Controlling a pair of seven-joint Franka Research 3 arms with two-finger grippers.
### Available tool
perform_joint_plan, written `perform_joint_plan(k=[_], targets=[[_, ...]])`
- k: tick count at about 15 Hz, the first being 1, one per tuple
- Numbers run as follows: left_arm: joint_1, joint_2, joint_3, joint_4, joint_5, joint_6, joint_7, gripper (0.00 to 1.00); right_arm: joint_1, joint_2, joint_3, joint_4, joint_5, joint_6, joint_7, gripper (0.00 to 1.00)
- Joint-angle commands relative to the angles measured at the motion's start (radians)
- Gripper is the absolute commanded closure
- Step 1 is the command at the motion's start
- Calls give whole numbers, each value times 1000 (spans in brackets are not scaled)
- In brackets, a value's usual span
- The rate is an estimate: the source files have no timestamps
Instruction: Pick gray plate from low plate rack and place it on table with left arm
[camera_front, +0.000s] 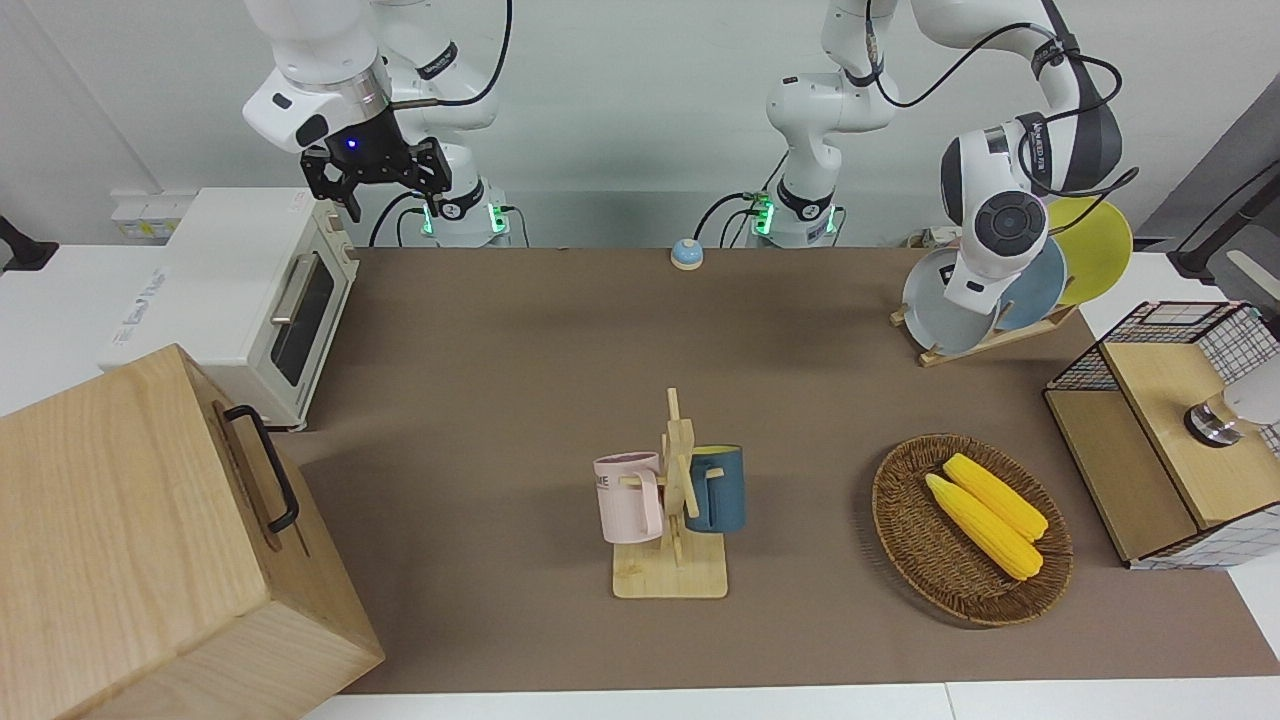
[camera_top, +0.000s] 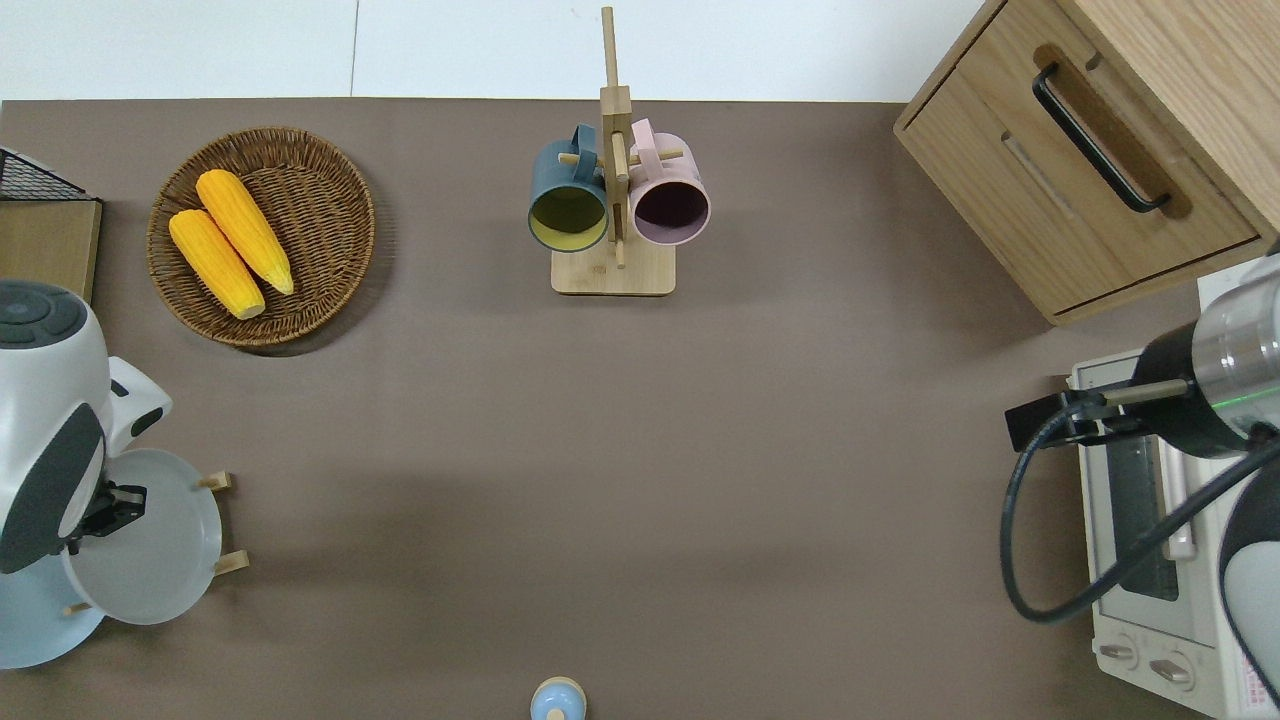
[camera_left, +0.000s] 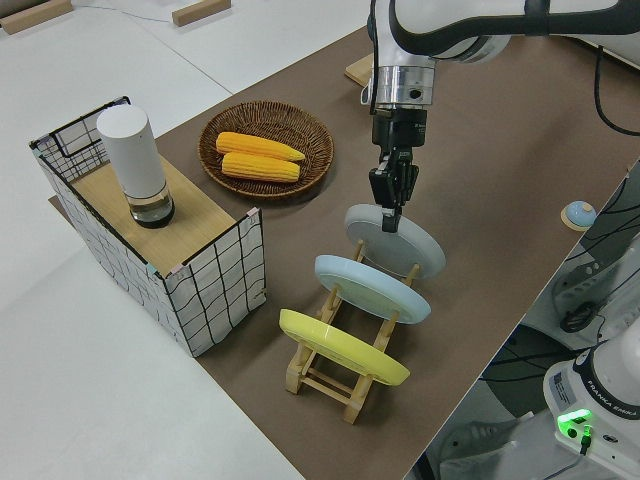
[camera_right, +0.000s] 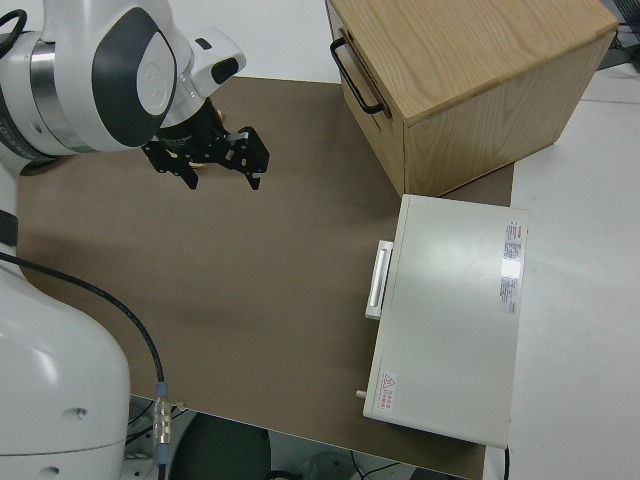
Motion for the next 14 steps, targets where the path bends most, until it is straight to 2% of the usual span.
perform_joint_plan(k=[1,10,11,14], targets=[[-5,-8,3,48,-1,-35,15,1000,-15,-5,7,6,4,-15,-3,13],[-11,-29,-43,172,-1,-171,28,1000,-15,-5,7,6,4,-15,-3,13],[-11,-40,-46,178,-34,-170,51,1000,-15,-5,7,6,4,-15,-3,13],[-8,-49,-44,189,-246,-153,64,1000,-15,-5,7,6,4,-15,-3,11]])
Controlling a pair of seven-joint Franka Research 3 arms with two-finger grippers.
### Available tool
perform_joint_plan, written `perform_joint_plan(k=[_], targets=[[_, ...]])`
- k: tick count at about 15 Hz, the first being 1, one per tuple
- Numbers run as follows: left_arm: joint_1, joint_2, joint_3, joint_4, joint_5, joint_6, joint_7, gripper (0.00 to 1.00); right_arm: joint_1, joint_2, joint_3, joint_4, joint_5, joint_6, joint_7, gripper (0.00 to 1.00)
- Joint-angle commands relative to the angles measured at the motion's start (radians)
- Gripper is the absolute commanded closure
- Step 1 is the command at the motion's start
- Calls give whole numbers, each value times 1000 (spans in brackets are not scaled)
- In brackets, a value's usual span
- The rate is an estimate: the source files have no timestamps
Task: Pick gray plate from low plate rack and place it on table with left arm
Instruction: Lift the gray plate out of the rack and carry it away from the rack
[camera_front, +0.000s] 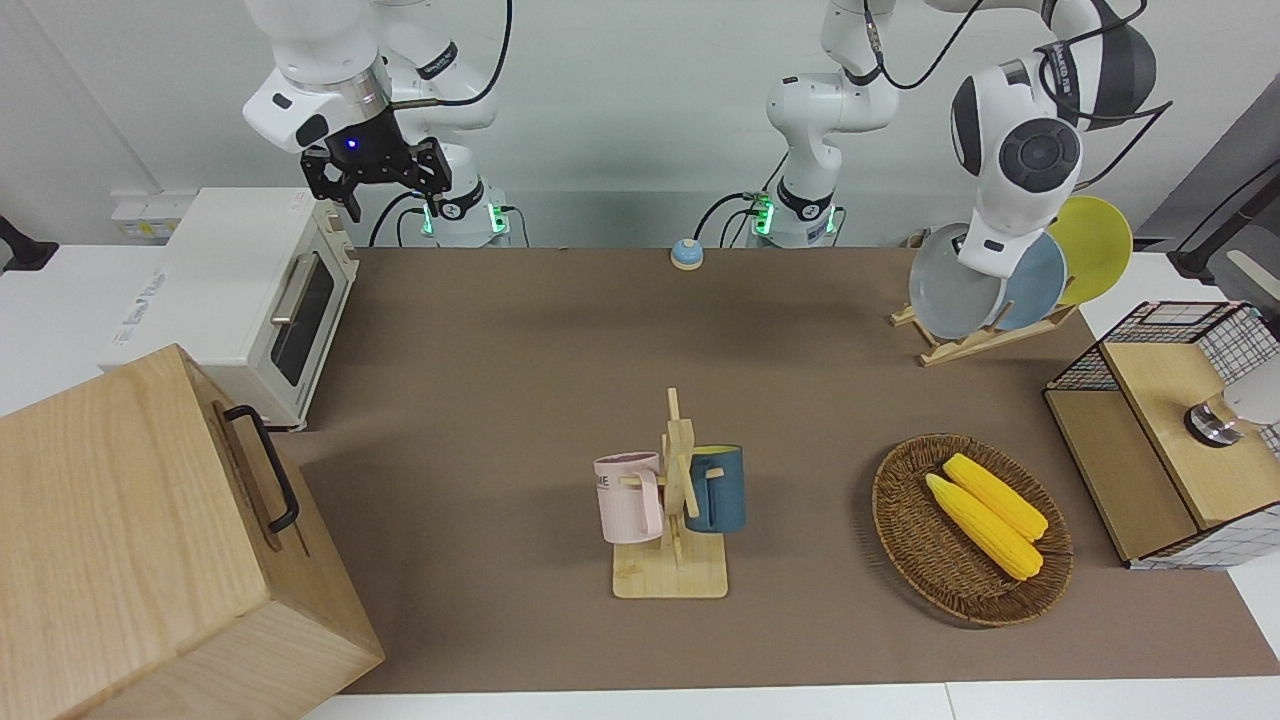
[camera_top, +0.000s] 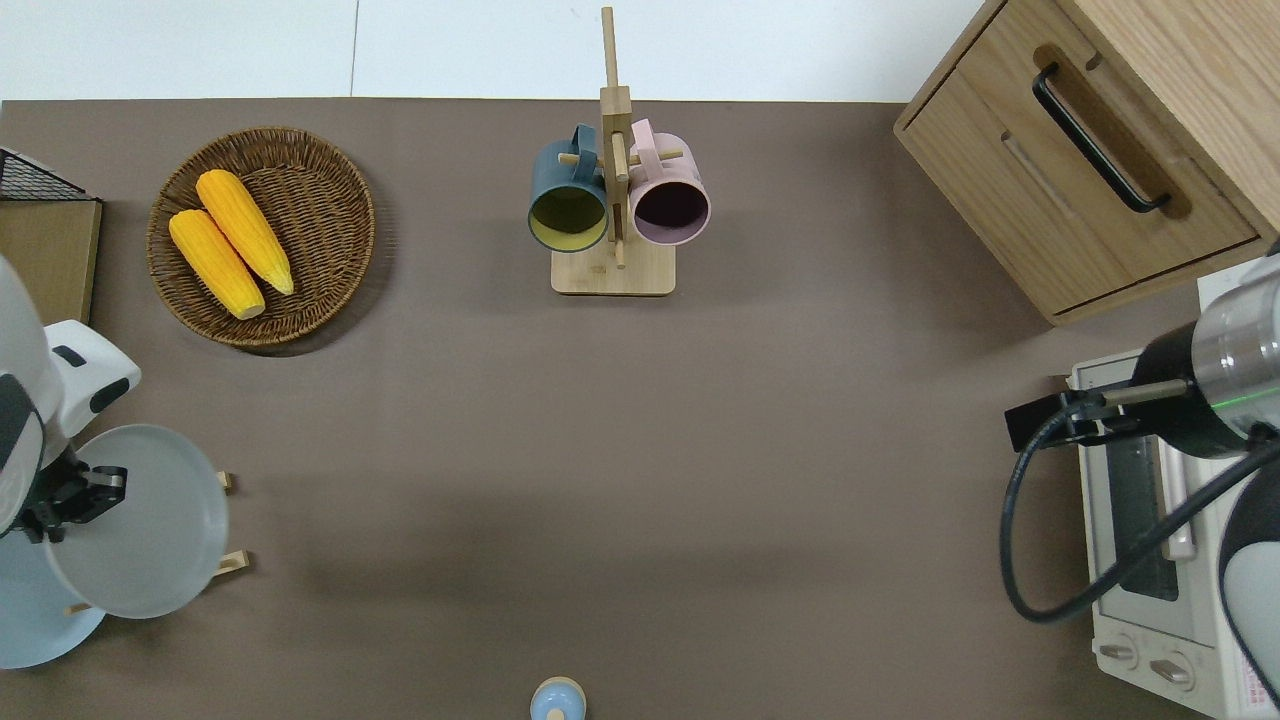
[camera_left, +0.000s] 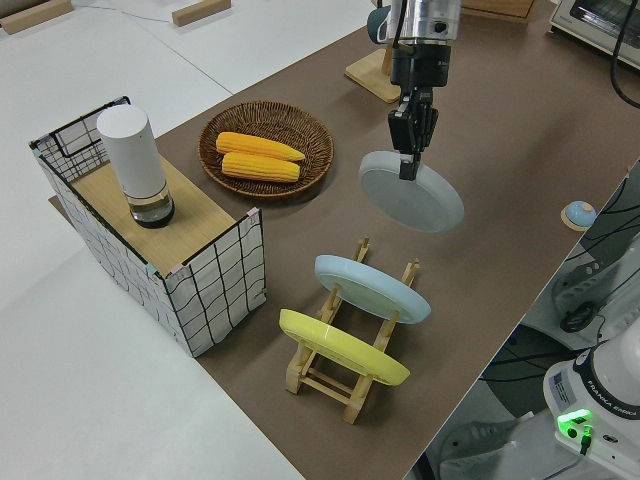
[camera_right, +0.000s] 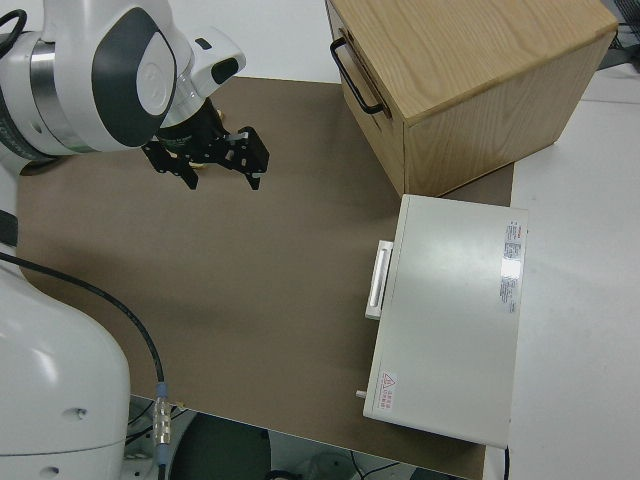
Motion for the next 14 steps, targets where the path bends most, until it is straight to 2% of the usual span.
perform_joint_plan(k=[1,4,6,9,14], targets=[[-4,-18,5,16,-189,13,27,1000,-15,-5,7,6,4,-15,-3,11],[1,-24,2,-7,-340,111,24,1000,-15,-5,7,6,4,-15,-3,11],[2,-47,2,-85,-391,200,22,1000,-15,-5,7,6,4,-15,-3,11],[-7,-72,-3,-215,-406,333,16,1000,-15,-5,7,6,4,-15,-3,11],[-7,-84,-9,-318,-409,393,8,1000,-15,-5,7,6,4,-15,-3,11]])
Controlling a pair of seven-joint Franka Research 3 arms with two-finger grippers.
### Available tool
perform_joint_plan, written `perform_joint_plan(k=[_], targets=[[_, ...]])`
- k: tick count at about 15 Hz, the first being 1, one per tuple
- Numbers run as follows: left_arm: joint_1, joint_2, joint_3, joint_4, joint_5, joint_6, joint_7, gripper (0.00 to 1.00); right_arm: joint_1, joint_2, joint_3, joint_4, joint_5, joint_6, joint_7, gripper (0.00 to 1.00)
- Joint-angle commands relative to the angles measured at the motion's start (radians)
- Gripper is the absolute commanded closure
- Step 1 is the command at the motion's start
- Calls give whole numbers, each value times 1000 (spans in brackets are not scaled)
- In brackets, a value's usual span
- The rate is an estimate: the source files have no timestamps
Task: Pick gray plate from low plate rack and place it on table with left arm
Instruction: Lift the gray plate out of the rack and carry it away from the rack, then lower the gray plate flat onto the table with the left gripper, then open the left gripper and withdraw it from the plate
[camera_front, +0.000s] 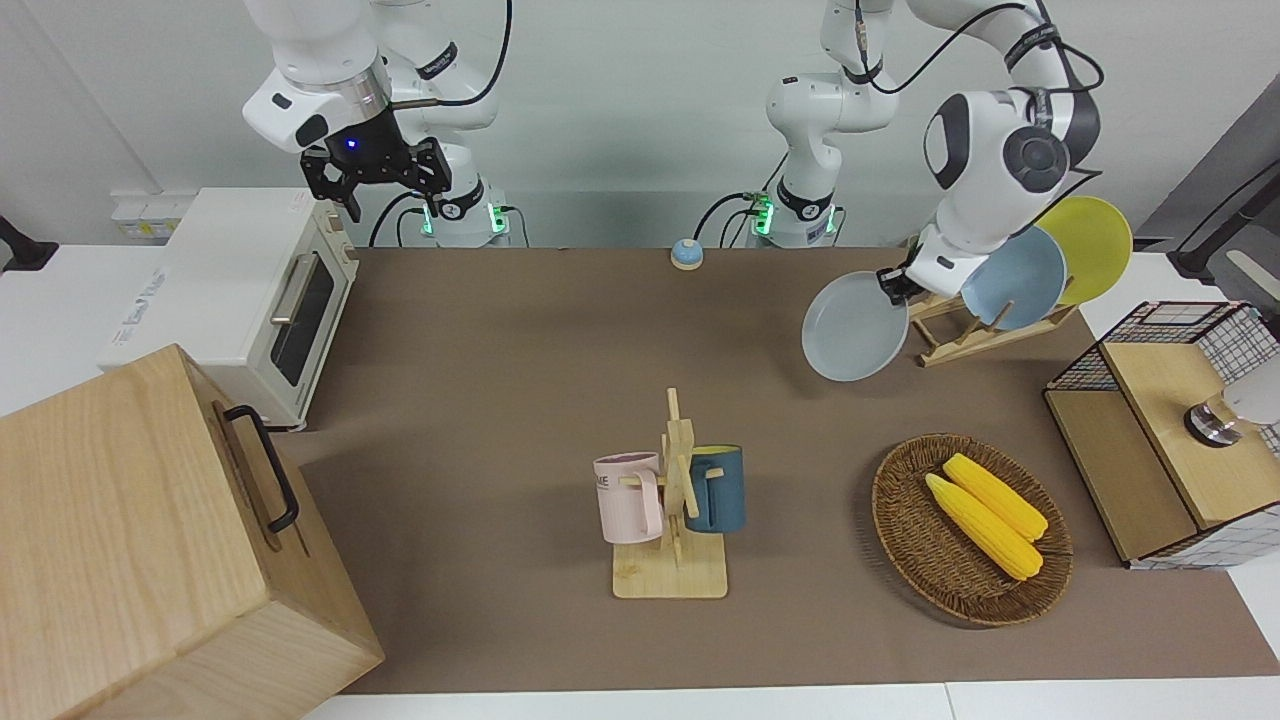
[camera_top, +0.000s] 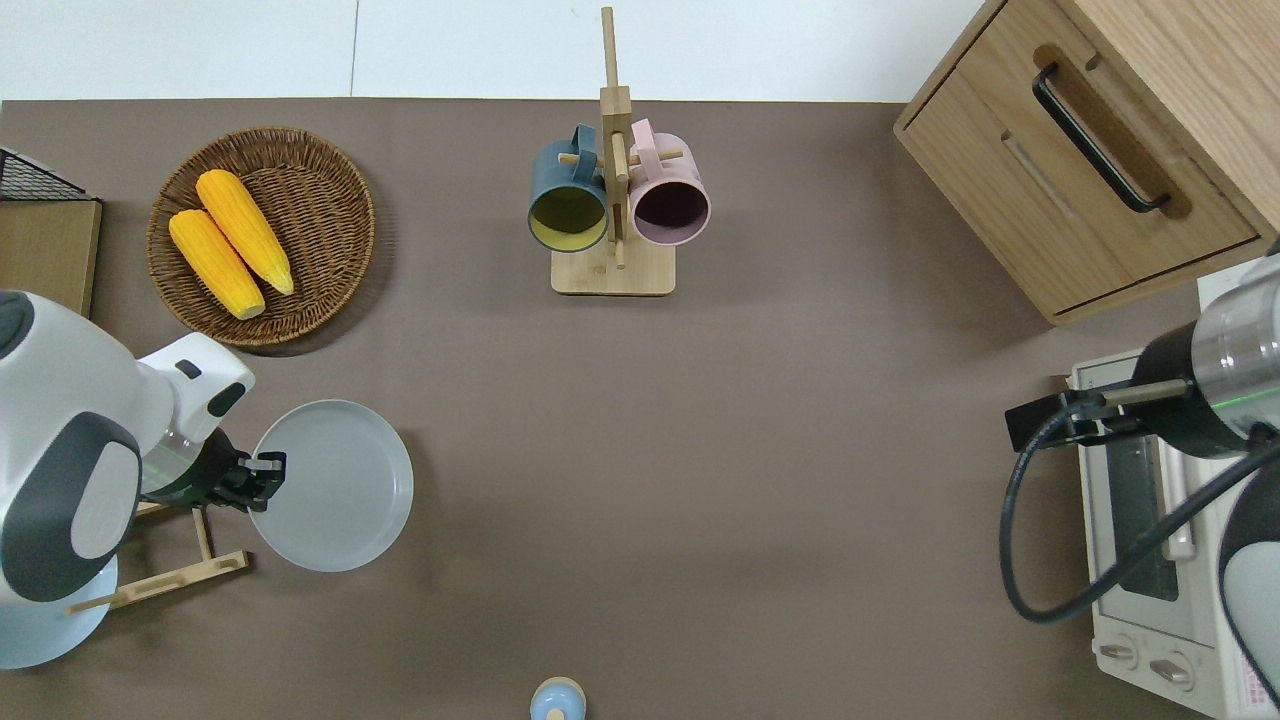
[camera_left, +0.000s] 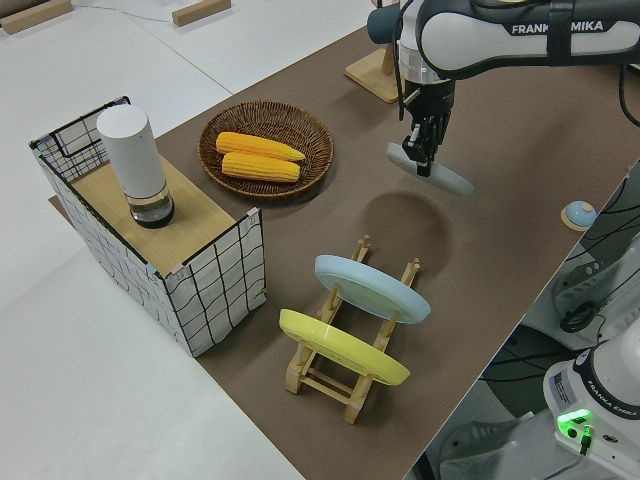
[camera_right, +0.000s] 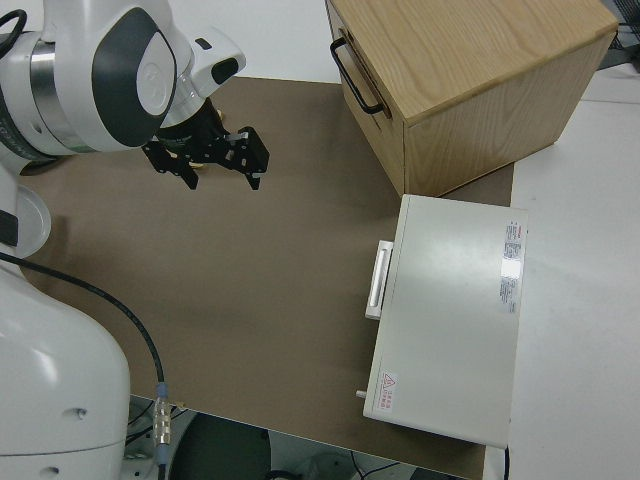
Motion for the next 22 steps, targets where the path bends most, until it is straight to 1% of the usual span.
perform_joint_plan(k=[1,2,3,4,5,6,7,8,9,12,15,17,22], targets=[[-6,-53,6,-92,-14,50,-6,1000,-15,-5,7,6,4,-15,-3,11],[-6,-50,5,-94,-14,49,-15,1000,-15,-5,7,6,4,-15,-3,13],[-6,-43,5,-94,-14,47,-32,926,-15,-5,7,6,4,-15,-3,13],[-8,-40,6,-94,-14,40,-41,675,-15,-5,7,6,4,-15,-3,11],[-15,-42,6,-92,-12,38,-43,444,-15,-5,7,6,4,-15,-3,11],[-15,-42,6,-86,-12,37,-43,243,-15,-5,7,6,4,-15,-3,13],[-15,-42,6,-80,-12,32,-41,135,-15,-5,7,6,4,-15,-3,13],[-15,-43,6,-73,-12,29,-40,62,-15,-5,7,6,4,-15,-3,11],[-15,-43,6,-57,-11,29,-41,13,-15,-5,7,6,4,-15,-3,11],[-17,-43,8,1,-8,20,-41,7,-15,-5,7,6,4,-15,-3,11],[-18,-40,9,93,-4,-12,-102,9,-15,-5,7,6,4,-15,-3,11],[-20,-40,14,151,-12,-38,-101,9,-15,-5,7,6,4,-15,-3,11],[-20,-42,19,260,-20,-43,-99,9,-15,-5,7,6,4,-15,-2,13]])
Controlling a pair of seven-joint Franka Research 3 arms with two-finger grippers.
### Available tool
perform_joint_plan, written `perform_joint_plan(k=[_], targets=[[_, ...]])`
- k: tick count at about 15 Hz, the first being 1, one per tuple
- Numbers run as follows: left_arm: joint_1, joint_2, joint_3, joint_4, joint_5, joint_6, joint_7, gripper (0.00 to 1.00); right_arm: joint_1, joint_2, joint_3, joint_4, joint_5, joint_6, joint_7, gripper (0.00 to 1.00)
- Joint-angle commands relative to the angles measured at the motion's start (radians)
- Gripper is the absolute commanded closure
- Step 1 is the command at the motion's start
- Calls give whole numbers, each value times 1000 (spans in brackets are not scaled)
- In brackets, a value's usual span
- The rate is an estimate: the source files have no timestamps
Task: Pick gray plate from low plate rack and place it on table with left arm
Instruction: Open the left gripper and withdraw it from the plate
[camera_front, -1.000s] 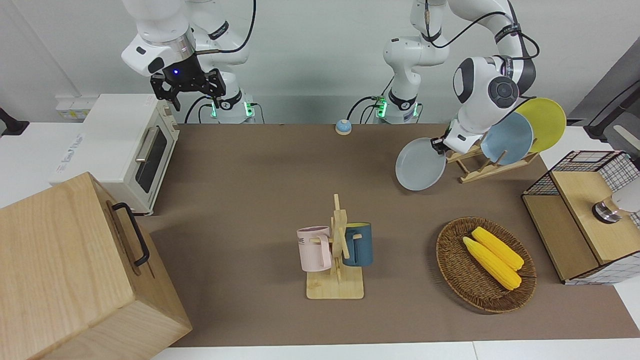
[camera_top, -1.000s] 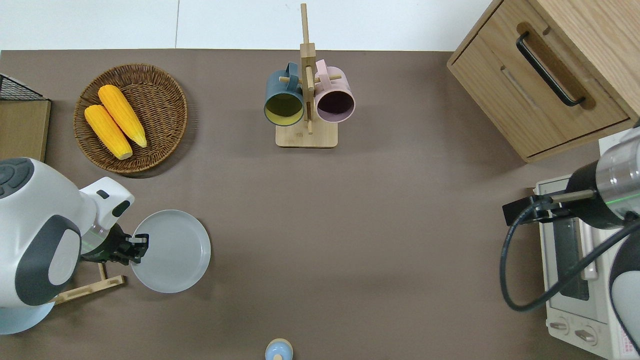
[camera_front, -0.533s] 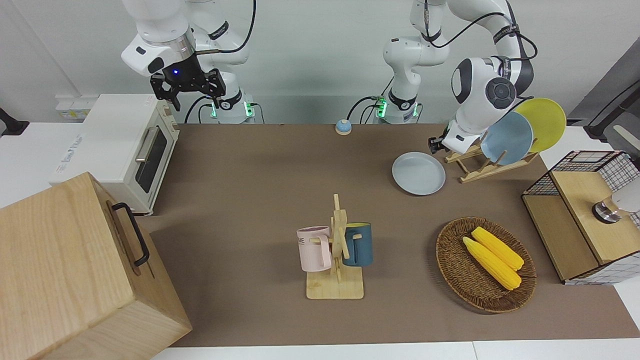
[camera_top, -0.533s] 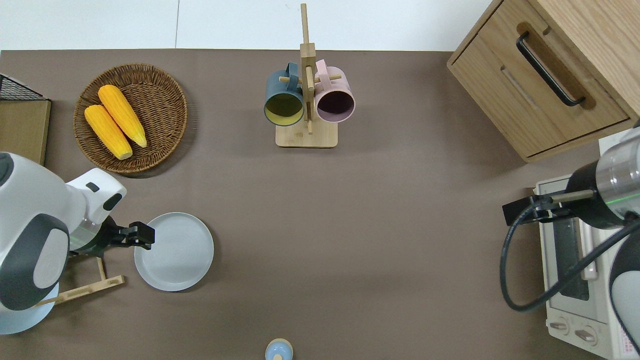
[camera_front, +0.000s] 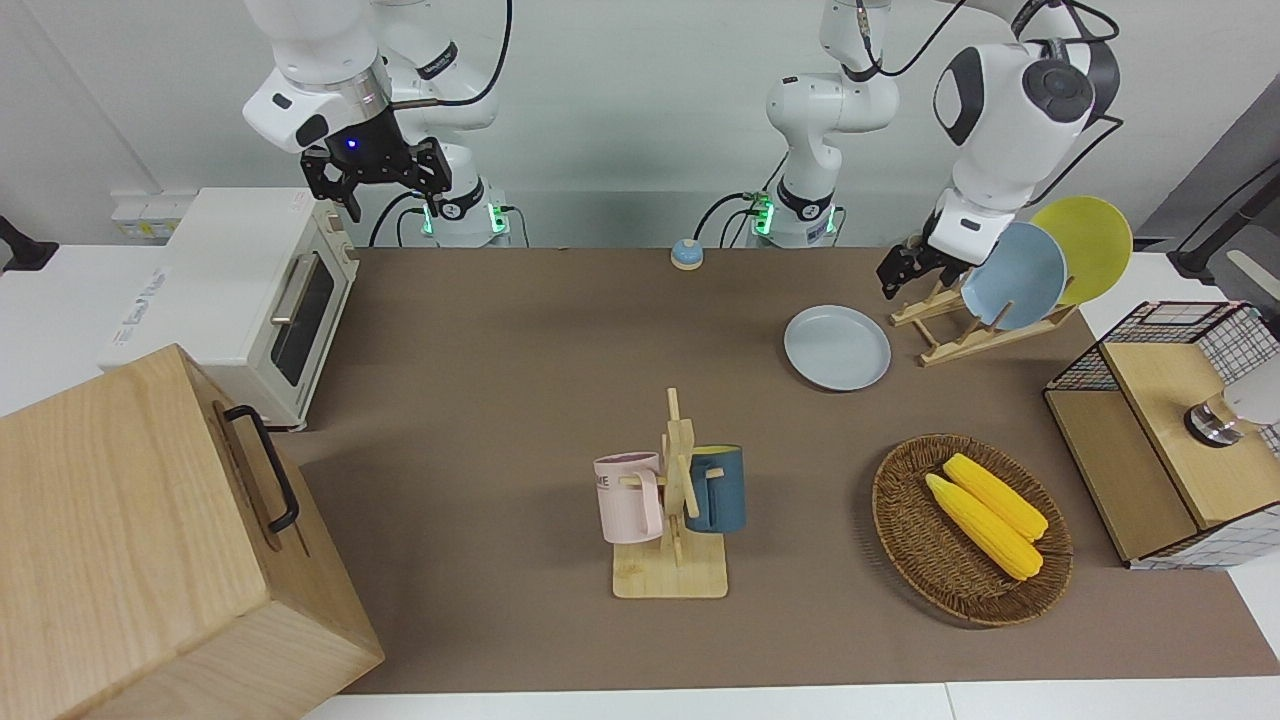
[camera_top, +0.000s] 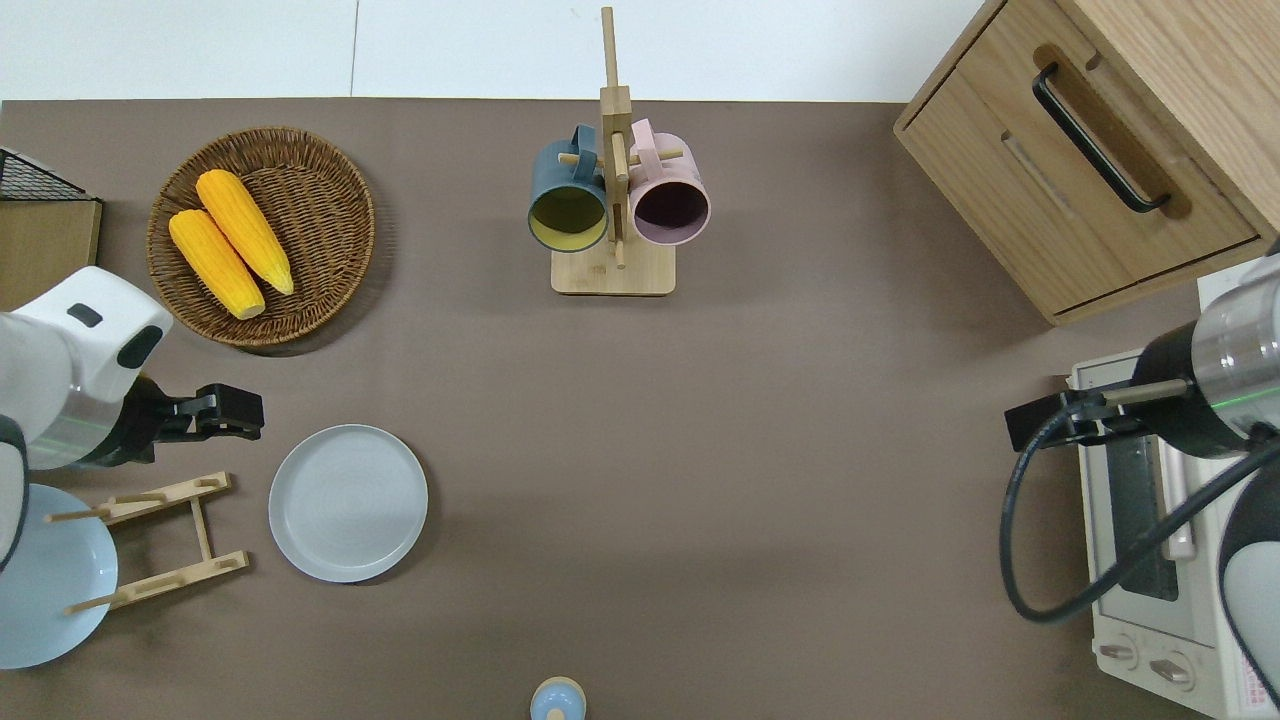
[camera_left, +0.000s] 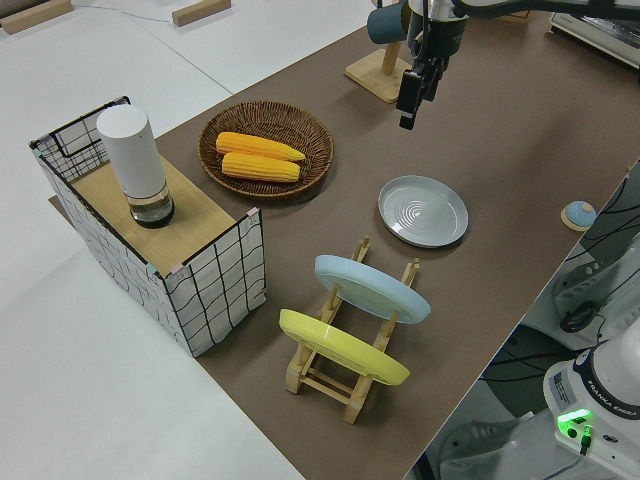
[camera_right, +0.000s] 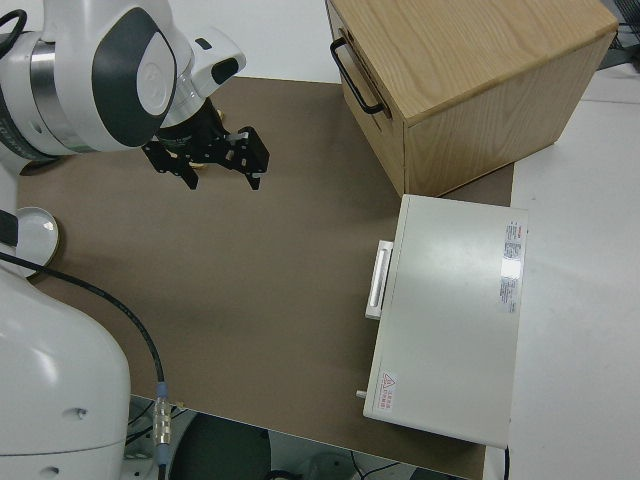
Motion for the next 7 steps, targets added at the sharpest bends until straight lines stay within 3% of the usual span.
perform_joint_plan(k=[1,7], targets=[[-12,0,12,89,-13,-34,-16,9,-13,-5,7,6,4,-15,-3,11],[-12,-6,4,149,-8,-57,-19,9,-15,-5,7,6,4,-15,-3,11]])
